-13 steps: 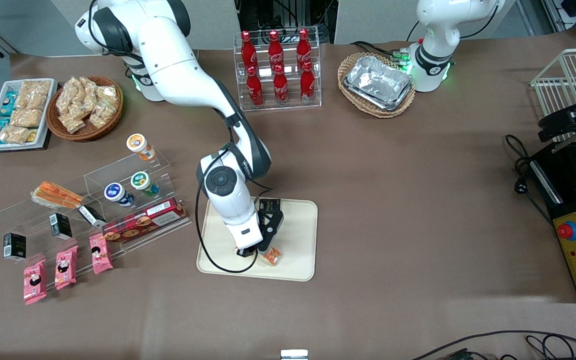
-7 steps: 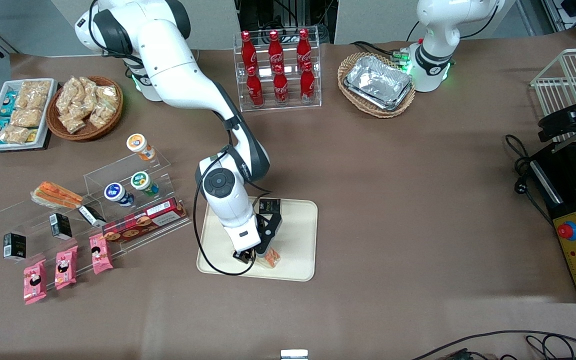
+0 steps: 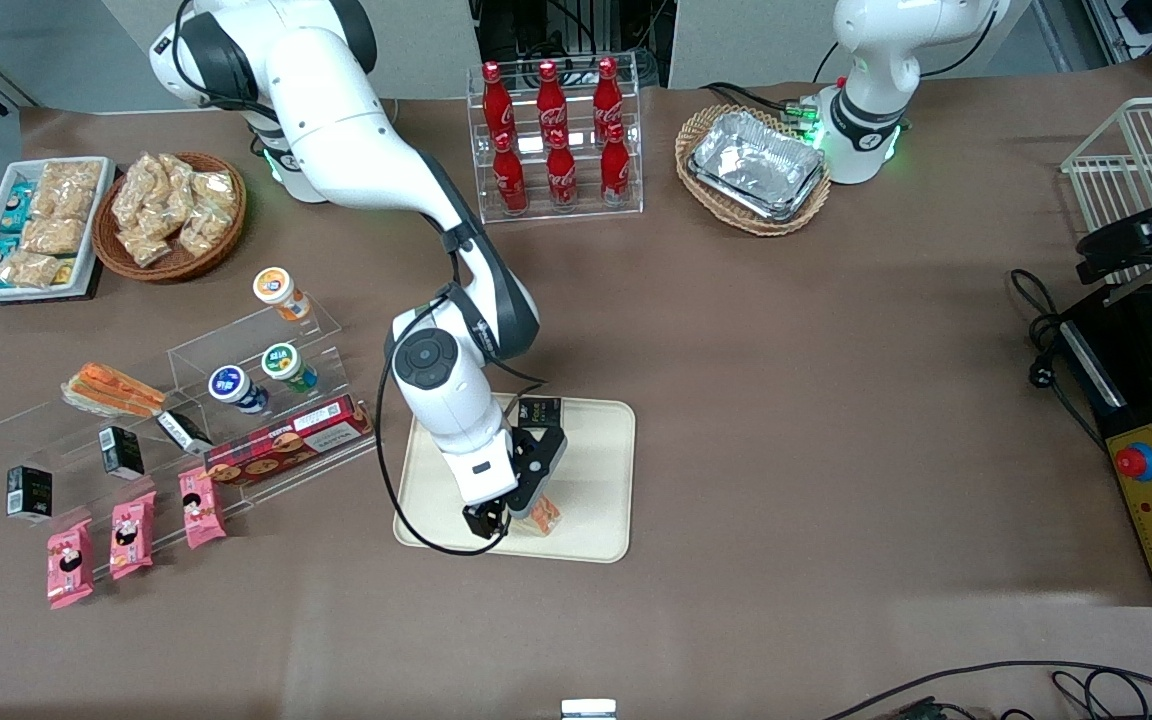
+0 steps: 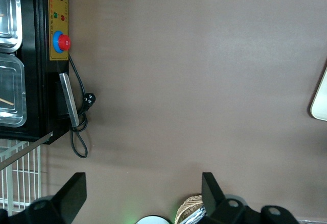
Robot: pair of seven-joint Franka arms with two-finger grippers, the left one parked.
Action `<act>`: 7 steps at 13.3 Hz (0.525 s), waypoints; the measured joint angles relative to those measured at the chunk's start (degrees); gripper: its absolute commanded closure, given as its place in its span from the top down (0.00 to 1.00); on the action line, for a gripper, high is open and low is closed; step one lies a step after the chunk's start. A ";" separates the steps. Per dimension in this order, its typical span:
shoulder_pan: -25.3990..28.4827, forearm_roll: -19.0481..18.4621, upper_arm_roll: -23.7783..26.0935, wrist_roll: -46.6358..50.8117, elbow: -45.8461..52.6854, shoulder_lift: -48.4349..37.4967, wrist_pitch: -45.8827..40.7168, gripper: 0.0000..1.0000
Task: Place sandwich on tray
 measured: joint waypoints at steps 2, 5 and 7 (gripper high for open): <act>-0.51 0.63 -0.03 0.02 0.11 -1.82 -1.56 1.00; -2.22 0.94 -0.20 0.10 0.54 -5.91 -6.67 1.00; -4.62 1.74 -0.27 0.11 0.62 -9.23 -11.59 1.00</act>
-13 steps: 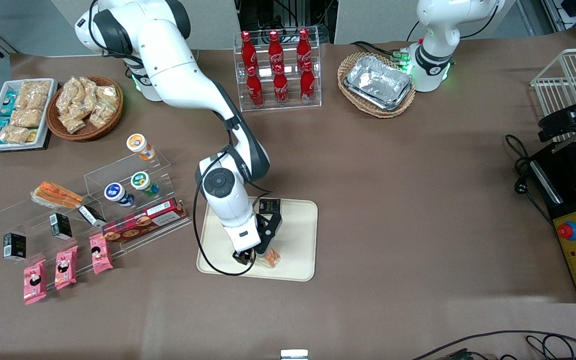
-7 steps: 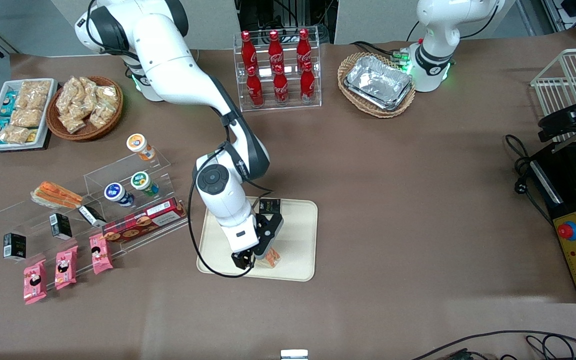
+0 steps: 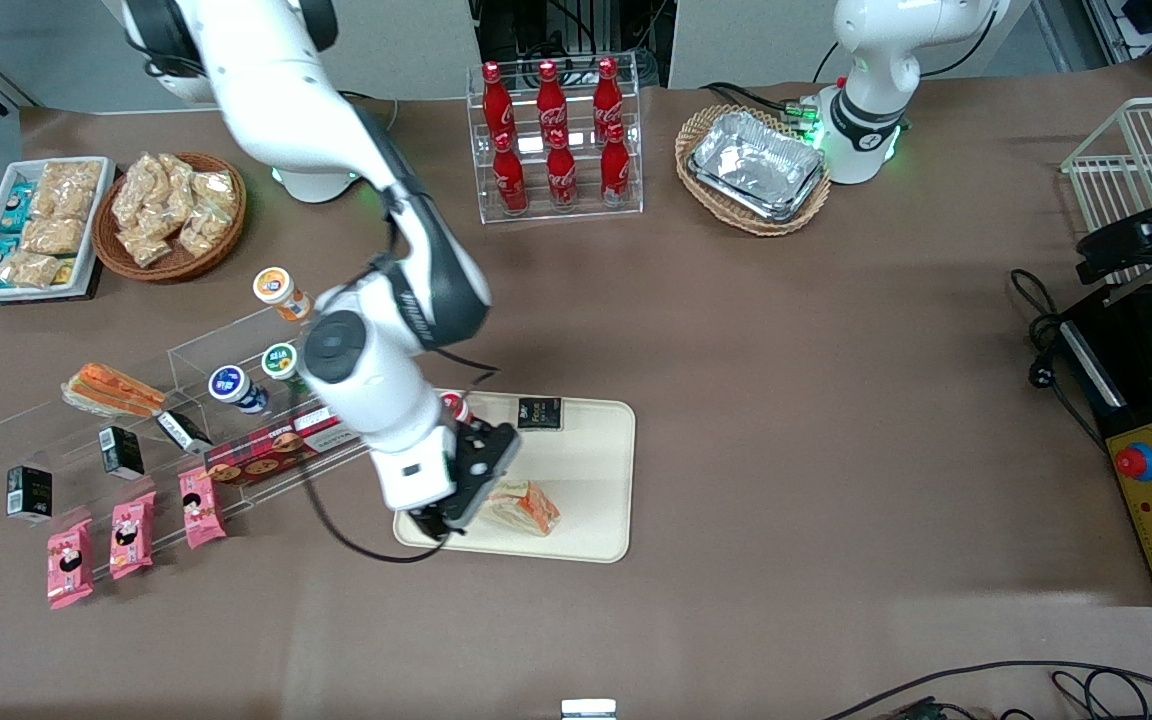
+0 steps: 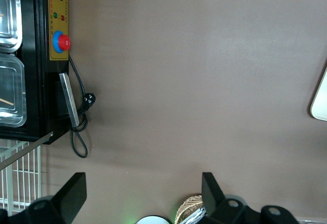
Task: Place sandwich on tray
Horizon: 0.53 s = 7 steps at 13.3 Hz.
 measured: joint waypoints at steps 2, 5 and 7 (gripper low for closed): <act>-2.31 0.86 0.03 0.13 0.09 -3.04 -4.42 1.00; -3.10 2.11 0.14 8.68 0.08 -7.27 -8.69 1.00; -2.37 0.05 0.25 19.33 0.12 -9.94 -11.42 1.00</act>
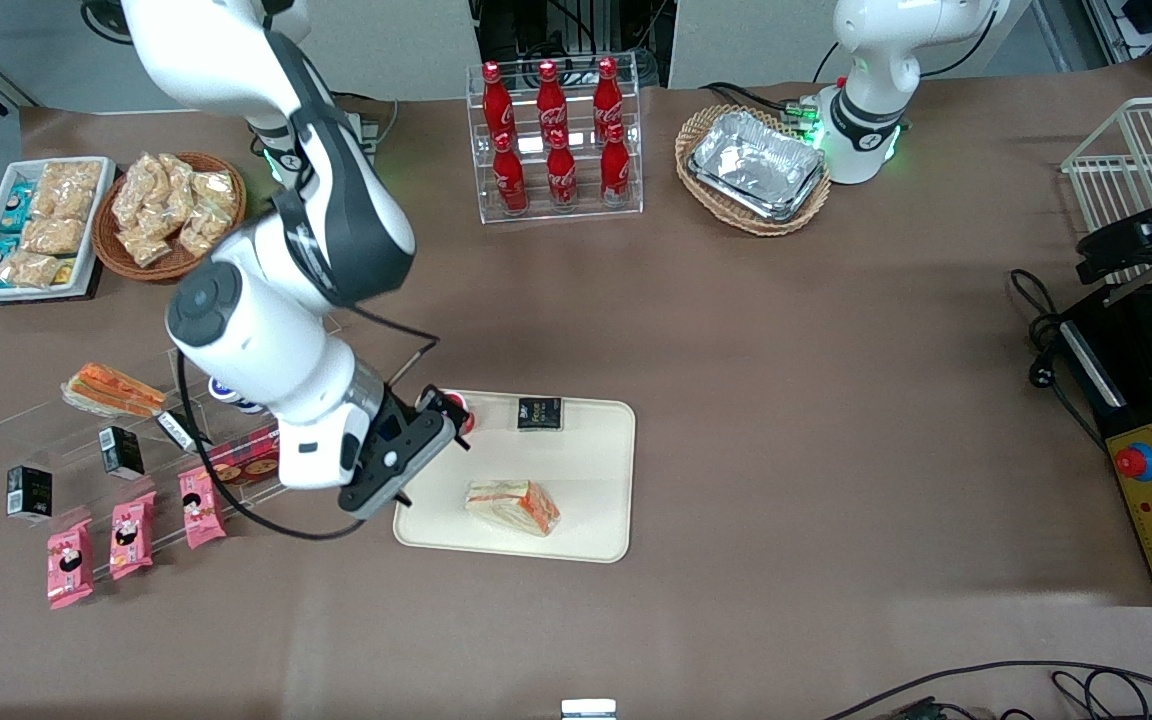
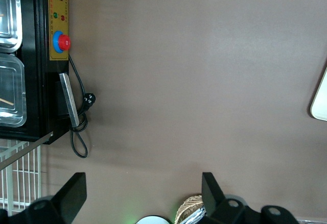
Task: Place sandwich on tray
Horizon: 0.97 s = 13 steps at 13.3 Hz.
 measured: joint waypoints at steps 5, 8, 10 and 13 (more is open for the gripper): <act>0.31 -10.06 2.18 25.95 0.10 -7.91 -11.48 1.00; -1.72 -20.16 7.58 39.12 0.09 -13.53 -20.17 1.00; -6.36 -25.15 14.74 43.82 -0.01 -16.87 -25.61 1.00; -13.82 -26.12 18.26 43.83 -0.21 -20.48 -30.19 1.00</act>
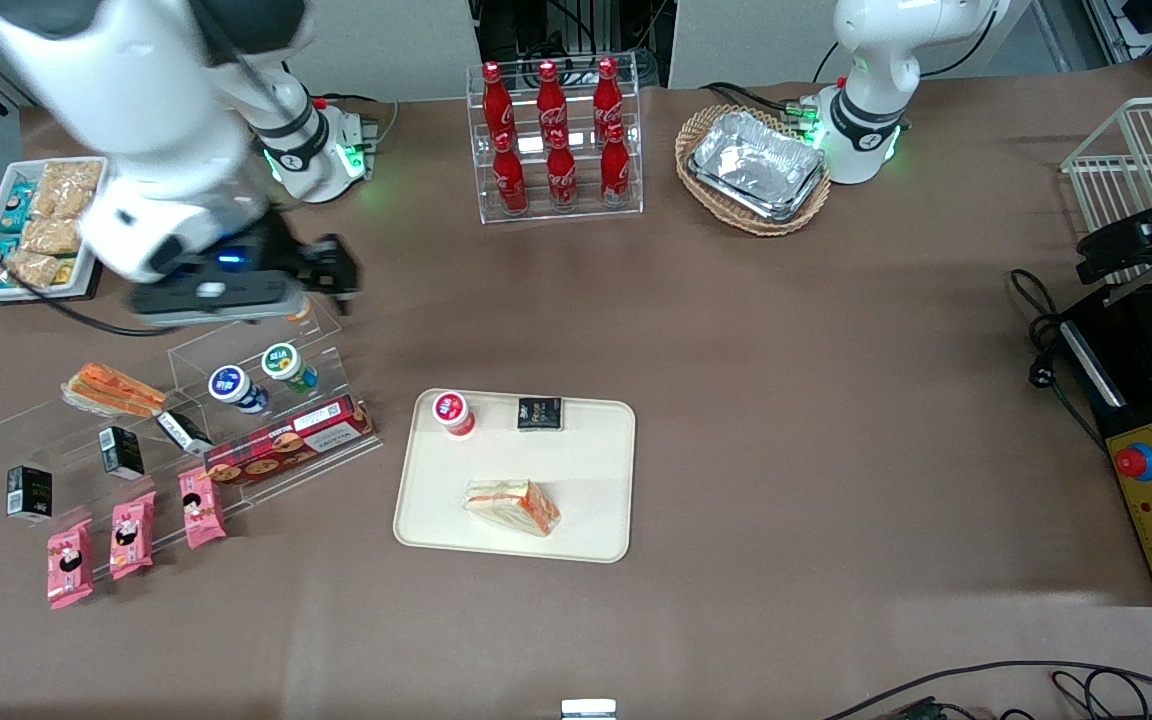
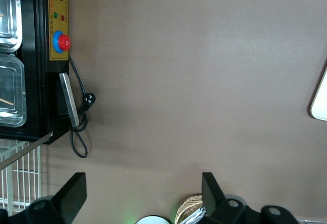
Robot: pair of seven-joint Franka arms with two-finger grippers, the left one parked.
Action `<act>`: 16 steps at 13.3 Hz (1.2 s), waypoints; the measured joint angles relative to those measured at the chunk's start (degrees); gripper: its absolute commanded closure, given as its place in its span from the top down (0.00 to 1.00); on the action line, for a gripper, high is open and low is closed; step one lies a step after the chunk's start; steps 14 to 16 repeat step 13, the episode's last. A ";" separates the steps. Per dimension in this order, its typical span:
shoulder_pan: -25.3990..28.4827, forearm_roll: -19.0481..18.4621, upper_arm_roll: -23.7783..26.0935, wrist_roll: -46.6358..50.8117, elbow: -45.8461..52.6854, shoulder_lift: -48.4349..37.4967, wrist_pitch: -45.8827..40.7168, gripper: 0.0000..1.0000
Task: Place sandwich on tray
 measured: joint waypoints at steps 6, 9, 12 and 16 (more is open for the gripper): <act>-18.04 -0.10 -0.07 -14.18 -1.85 -2.47 -0.95 1.00; -23.17 -0.10 -0.04 -18.69 -2.35 -2.47 -0.56 1.00; -24.24 0.02 -0.65 -19.09 -2.46 -2.34 0.10 1.00; -24.26 0.11 -1.06 -19.09 -2.48 -2.18 0.37 1.00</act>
